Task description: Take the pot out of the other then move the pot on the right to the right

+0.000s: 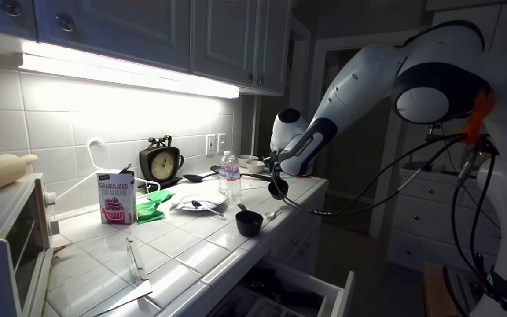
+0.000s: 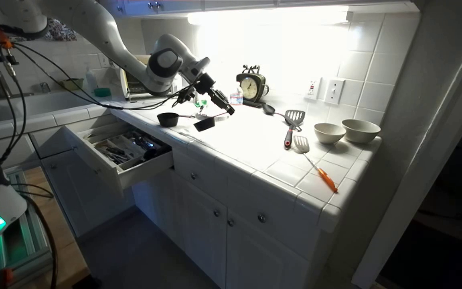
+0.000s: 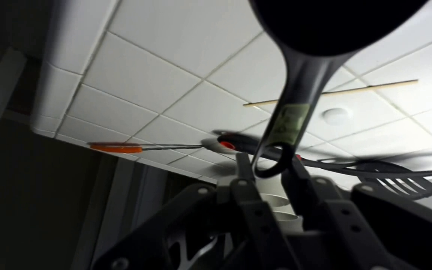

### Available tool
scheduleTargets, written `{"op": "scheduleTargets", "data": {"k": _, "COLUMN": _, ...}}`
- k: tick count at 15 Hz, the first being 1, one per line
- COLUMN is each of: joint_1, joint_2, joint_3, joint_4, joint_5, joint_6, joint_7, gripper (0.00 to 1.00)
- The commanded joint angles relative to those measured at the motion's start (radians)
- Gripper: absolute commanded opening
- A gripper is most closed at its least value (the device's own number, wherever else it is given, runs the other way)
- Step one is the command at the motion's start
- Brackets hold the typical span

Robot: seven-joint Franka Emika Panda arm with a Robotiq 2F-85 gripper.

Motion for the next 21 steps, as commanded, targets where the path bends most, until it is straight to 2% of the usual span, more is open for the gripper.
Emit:
{"op": "scheduleTargets", "data": {"k": 1, "joint_1": 0.043, "joint_2": -0.005, "joint_3": -0.070, "joint_4": 0.021, "joint_5": -0.059, "joint_6": -0.172, "joint_7": -0.050, "gripper": 0.06}}
{"op": "scheduleTargets", "data": {"k": 2, "joint_1": 0.052, "joint_2": 0.004, "joint_3": -0.089, "joint_4": 0.031, "joint_5": -0.082, "joint_6": -0.217, "joint_7": -0.054, "gripper": 0.06}}
{"op": "scheduleTargets", "data": {"k": 5, "joint_1": 0.039, "joint_2": -0.011, "joint_3": -0.079, "joint_4": 0.063, "joint_5": -0.137, "joint_6": -0.328, "joint_7": -0.085, "gripper": 0.06}}
{"op": "scheduleTargets", "data": {"k": 10, "joint_1": -0.045, "joint_2": -0.048, "joint_3": 0.024, "joint_4": 0.137, "joint_5": -0.160, "joint_6": -0.505, "joint_7": -0.135, "gripper": 0.06}}
{"op": "scheduleTargets", "data": {"k": 21, "joint_1": -0.343, "joint_2": -0.062, "joint_3": 0.328, "joint_4": 0.271, "joint_5": -0.129, "joint_6": -0.466, "joint_7": 0.170, "gripper": 0.06}}
